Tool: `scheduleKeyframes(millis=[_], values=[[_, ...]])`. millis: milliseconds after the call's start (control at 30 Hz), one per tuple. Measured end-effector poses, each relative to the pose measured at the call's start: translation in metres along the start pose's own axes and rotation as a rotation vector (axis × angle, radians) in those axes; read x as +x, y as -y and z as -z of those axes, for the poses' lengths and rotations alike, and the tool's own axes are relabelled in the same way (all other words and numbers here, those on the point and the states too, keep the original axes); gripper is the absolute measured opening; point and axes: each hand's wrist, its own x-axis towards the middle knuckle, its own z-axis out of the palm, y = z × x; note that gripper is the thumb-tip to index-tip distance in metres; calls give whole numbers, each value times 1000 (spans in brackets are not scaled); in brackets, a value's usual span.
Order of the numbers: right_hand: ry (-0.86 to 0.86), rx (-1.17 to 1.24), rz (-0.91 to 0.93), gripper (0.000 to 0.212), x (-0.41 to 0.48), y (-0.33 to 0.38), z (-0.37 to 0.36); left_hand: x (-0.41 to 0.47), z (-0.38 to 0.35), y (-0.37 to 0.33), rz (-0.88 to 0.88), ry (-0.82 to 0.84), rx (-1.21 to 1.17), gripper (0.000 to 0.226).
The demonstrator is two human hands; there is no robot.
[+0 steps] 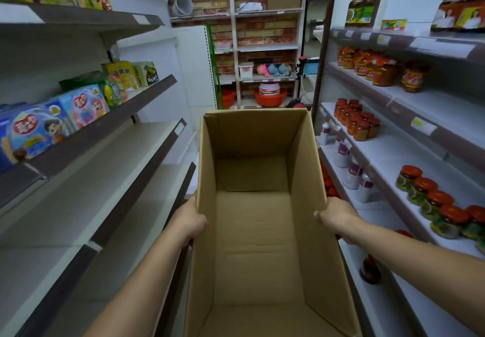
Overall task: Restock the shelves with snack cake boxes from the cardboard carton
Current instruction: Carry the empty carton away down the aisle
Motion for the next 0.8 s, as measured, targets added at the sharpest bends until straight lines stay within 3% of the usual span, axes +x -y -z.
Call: scheduleKeyframes(millis=[267,400,800], values=[[12,67,-21,21,101,72,-30,133,30,-4,9,45,-16,79],[17,84,-36,29,140,103,-39,191,47,-10,2,61,-4,77],[-14,34,-58,21,246,150,-44,309,45,-32,0,95,-7,75]])
